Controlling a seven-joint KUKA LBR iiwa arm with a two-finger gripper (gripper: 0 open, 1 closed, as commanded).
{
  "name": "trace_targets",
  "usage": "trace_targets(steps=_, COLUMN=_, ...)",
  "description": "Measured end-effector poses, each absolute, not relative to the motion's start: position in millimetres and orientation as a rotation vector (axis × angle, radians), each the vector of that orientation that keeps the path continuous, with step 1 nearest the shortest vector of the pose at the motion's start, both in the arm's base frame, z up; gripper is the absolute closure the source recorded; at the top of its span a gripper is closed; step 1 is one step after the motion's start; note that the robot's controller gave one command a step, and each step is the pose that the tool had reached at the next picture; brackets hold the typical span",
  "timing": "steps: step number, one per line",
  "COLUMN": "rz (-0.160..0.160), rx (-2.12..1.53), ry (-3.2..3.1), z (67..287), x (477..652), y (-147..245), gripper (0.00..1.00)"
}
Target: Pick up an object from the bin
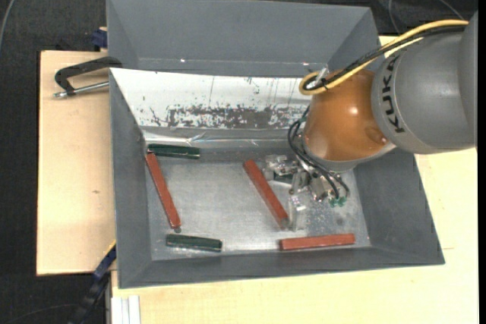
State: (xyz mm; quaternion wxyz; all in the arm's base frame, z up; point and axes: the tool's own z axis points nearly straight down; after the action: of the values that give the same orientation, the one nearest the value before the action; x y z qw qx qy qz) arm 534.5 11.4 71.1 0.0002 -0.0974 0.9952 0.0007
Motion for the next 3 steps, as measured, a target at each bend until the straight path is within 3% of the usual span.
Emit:
trace_targets(steps=1, rz=0.005, rx=0.076, ry=3.135, z=71, x=543.4, y=63, gripper=0.0)
trace_targets(steps=2, rz=0.001, rx=0.249, ry=3.121, z=122, x=554.6, y=14, gripper=0.0)
trace_targets(steps=3, rz=-0.001, rx=-0.462, ry=3.102, z=70, x=591.4, y=-24, gripper=0.0)
